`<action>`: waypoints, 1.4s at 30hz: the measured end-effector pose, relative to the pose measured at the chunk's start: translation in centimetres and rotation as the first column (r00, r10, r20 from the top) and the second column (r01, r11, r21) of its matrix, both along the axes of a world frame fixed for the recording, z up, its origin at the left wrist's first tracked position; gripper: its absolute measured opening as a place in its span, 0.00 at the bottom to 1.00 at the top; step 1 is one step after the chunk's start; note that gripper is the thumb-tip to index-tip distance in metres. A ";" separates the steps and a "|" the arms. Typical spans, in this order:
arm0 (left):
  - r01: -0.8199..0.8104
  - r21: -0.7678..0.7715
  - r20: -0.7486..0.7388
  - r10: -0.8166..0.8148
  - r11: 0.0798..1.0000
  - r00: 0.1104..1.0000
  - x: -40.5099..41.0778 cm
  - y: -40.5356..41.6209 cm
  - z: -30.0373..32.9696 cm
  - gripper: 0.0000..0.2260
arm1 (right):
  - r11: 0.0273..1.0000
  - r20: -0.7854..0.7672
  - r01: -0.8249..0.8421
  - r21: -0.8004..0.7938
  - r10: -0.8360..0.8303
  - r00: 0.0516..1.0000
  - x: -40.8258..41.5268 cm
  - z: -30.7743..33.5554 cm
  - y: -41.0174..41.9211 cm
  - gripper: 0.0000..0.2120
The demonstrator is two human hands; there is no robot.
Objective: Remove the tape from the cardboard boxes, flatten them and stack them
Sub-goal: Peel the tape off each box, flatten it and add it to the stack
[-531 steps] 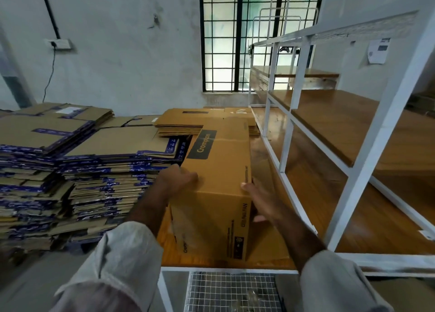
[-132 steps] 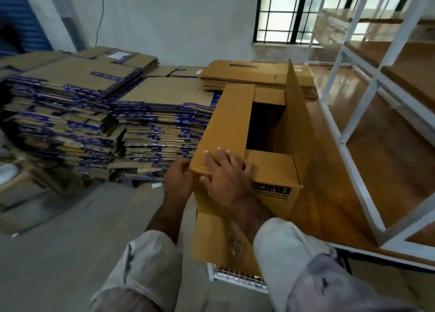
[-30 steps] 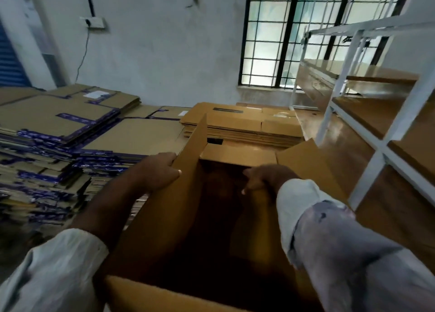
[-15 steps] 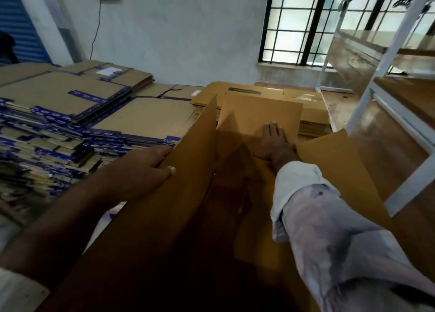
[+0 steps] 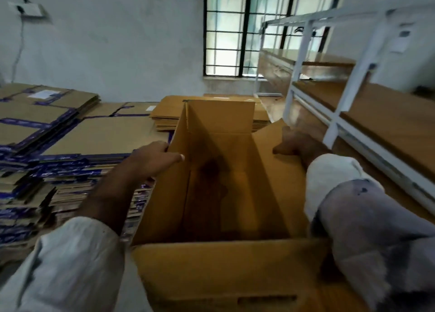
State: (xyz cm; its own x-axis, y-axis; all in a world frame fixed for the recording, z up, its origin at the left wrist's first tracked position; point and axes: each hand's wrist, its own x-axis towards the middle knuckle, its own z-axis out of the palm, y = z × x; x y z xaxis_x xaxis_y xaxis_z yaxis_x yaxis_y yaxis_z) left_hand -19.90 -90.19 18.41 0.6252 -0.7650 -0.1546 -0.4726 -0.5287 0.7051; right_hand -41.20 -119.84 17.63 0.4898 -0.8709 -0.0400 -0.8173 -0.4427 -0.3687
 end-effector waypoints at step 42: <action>-0.680 -0.374 -0.926 -0.208 0.630 0.316 -7.3 1.3 -4.4 0.16 | 0.761 -0.184 -0.069 -0.645 -0.067 0.981 -8.1 -6.2 31.1 0.28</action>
State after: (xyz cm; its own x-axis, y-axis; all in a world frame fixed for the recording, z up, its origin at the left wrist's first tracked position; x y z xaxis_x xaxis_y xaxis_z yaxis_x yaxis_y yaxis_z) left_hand -27.16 -88.92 14.03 0.6155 -0.7282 -0.3014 0.6768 0.2924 0.6756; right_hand -49.29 -88.72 11.45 0.5330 -0.7217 0.4417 -0.8386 -0.5201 0.1620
